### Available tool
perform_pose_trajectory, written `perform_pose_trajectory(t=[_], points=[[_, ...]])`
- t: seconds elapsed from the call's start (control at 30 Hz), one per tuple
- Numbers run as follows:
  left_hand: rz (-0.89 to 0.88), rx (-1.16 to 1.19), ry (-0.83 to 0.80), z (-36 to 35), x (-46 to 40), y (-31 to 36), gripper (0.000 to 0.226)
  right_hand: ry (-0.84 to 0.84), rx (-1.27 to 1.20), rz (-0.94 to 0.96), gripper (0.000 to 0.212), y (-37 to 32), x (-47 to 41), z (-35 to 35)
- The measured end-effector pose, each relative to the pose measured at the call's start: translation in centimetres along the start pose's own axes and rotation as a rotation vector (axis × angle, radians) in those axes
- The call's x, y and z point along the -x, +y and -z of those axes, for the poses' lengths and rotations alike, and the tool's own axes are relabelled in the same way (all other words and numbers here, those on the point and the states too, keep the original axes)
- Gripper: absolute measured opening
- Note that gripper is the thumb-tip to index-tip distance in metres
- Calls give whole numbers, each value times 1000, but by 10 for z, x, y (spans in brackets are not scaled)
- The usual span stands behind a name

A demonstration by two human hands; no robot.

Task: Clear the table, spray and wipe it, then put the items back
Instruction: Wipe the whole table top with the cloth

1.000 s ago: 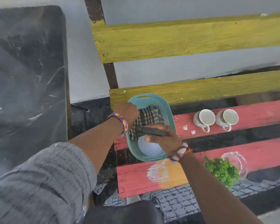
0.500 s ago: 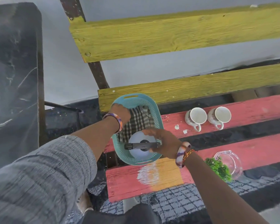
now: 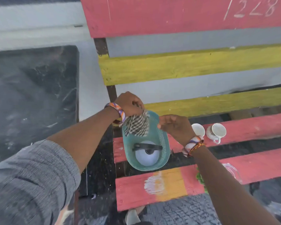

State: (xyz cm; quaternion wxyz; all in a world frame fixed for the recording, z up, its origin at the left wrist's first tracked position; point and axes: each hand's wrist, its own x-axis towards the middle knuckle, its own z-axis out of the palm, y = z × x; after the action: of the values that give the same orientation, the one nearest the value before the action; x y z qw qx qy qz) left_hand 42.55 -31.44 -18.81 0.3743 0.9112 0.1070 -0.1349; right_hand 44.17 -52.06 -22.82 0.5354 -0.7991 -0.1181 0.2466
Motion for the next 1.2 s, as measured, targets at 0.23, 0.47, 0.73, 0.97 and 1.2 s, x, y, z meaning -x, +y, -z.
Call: perform_pose_trajectory(t=[0.23,0.47,0.73,0.97,1.2], points=[[4,549,273,63,54,27,20,18,110,106,26,-64,23,-56],[-121,876,268,108,138,0,24,270,193,289,31,-137,55,-109],[-221,552,319,183,249,-45,20,147,-110,319,31,-245,112,-141],[-192,-69,405,229,315,-54,18,406,60,458,46,-318,137,-161],[-294,-242,843,247,338,-70,21,438,516,620,42,-353,138,-172]])
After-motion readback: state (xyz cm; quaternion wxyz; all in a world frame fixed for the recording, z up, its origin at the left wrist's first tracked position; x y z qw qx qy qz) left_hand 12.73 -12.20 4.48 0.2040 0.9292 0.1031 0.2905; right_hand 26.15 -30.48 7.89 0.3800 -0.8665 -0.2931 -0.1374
